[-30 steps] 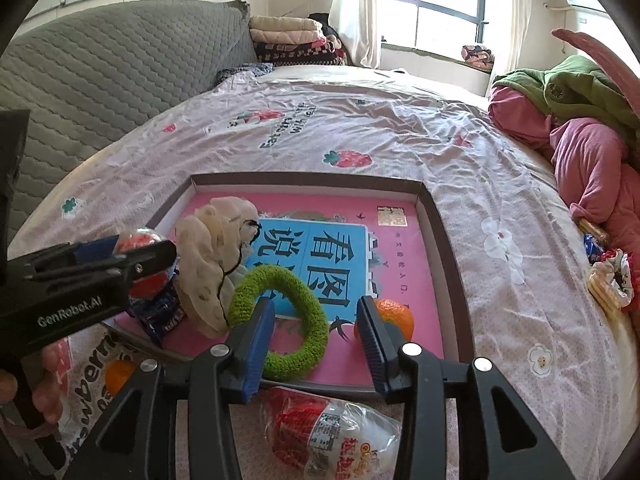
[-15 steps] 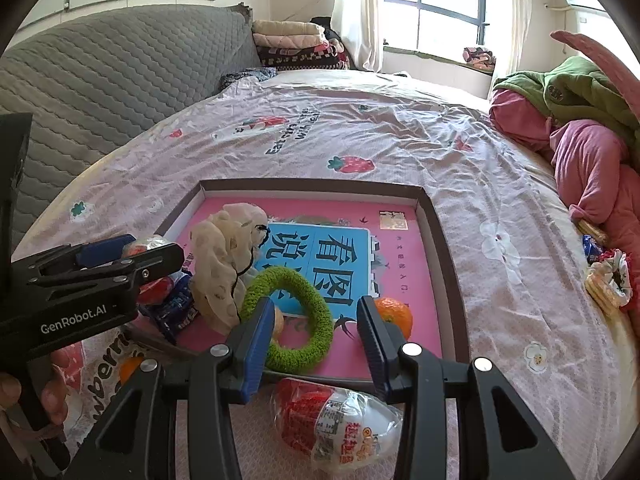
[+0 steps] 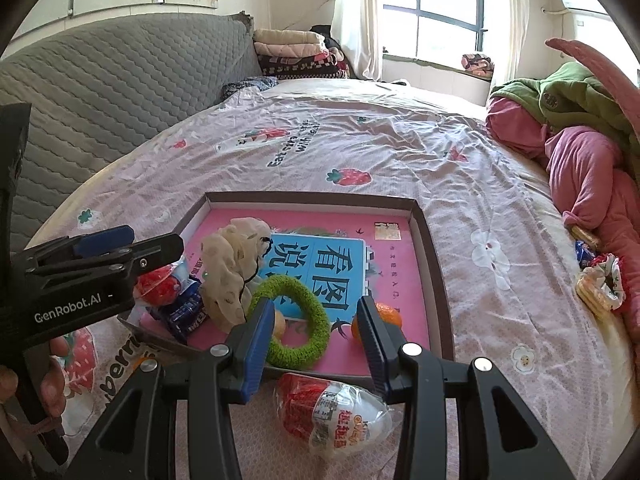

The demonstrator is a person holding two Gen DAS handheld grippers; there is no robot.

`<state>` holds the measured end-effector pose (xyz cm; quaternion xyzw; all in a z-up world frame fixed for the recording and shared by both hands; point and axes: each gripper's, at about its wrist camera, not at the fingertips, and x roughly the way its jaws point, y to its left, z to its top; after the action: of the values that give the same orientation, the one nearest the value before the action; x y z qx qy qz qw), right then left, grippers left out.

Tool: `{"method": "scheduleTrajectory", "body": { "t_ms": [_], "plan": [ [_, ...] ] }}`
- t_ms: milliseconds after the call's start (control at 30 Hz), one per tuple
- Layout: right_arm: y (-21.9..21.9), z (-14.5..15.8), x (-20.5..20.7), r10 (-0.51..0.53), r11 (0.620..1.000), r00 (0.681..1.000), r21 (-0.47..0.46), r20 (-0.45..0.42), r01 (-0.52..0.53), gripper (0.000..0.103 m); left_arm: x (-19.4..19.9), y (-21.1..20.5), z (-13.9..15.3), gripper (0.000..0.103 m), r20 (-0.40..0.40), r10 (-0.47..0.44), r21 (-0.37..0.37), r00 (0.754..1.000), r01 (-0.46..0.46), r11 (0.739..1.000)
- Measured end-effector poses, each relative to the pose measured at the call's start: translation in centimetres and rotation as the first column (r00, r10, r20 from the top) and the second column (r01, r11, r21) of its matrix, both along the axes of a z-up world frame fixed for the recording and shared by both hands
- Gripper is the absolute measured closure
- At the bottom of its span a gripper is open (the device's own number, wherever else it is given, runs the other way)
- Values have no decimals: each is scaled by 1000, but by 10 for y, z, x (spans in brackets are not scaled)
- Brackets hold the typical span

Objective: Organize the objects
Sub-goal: 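Withdraw both grippers from the tray toward the loose orange and white ball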

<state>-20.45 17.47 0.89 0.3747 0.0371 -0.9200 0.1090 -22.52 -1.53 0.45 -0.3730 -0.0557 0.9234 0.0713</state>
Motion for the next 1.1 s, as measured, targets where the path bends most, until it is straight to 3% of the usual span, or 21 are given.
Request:
{"method": "scheduleTrajectory", "body": {
  "t_ms": [667,800,1100],
  "plan": [
    [2,25,22,2,1000,999,-6,-49,-2,60,31,11,30,29,-40,-11,-21,999,10,1000],
    [4,28,30,6,1000,998,-6,-57,-6,49,40,13,34,29,-44,-11,-29,999,9,1000],
    [9,27,48,14,1000,999,1,-50,-14,44,65,11,33,29,-42,-7,-39,999,5,999]
  ]
}}
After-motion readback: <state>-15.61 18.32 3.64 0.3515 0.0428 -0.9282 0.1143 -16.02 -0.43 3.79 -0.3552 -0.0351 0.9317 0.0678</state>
